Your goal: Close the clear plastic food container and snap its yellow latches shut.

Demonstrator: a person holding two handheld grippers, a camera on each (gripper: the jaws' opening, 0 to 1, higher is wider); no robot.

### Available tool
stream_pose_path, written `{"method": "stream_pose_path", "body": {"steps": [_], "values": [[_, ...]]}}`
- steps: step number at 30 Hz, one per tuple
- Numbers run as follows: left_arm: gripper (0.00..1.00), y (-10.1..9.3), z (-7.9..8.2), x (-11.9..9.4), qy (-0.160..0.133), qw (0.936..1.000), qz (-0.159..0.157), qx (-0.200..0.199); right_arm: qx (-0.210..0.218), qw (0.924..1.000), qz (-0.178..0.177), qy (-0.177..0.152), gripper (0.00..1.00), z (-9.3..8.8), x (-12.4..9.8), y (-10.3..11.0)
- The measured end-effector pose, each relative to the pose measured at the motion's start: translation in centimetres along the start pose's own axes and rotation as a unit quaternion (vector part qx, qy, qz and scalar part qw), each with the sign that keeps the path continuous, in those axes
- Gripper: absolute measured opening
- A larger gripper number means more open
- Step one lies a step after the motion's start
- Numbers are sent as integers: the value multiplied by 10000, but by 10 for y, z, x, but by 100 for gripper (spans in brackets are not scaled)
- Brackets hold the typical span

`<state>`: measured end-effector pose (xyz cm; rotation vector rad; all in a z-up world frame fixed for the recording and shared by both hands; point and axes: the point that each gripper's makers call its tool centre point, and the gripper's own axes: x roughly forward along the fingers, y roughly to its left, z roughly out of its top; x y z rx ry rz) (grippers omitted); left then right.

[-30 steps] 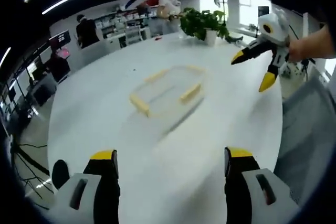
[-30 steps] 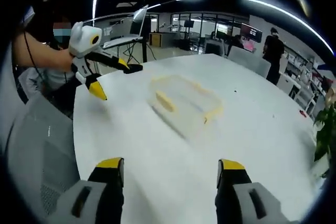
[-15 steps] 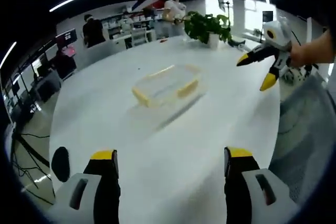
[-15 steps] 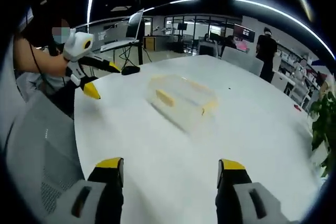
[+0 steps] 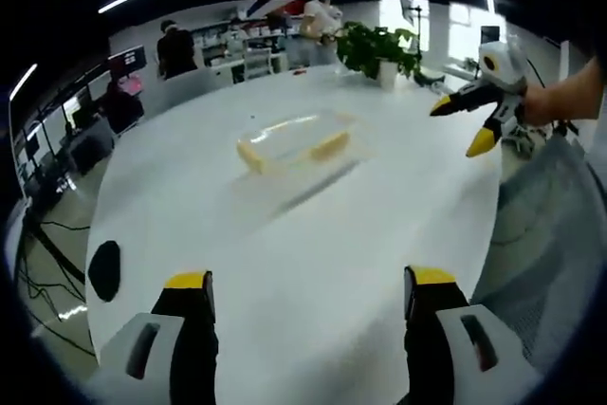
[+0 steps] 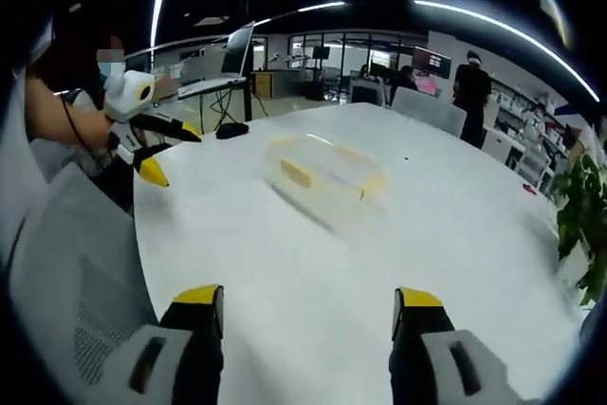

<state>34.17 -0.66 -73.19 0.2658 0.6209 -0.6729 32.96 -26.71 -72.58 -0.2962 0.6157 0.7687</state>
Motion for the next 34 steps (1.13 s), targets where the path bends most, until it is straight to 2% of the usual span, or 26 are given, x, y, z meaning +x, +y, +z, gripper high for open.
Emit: {"method": "stream_pose_path", "body": {"steps": [9,34], "values": [[79,-3,-4,-3,-14,9999,58,-92,61,10000,-54,-45,71,-3,-3,-1],[78,-1,-4,-9,-46,9998,94,-149,139,9998,-99,-93,71,0,-6,1]]}}
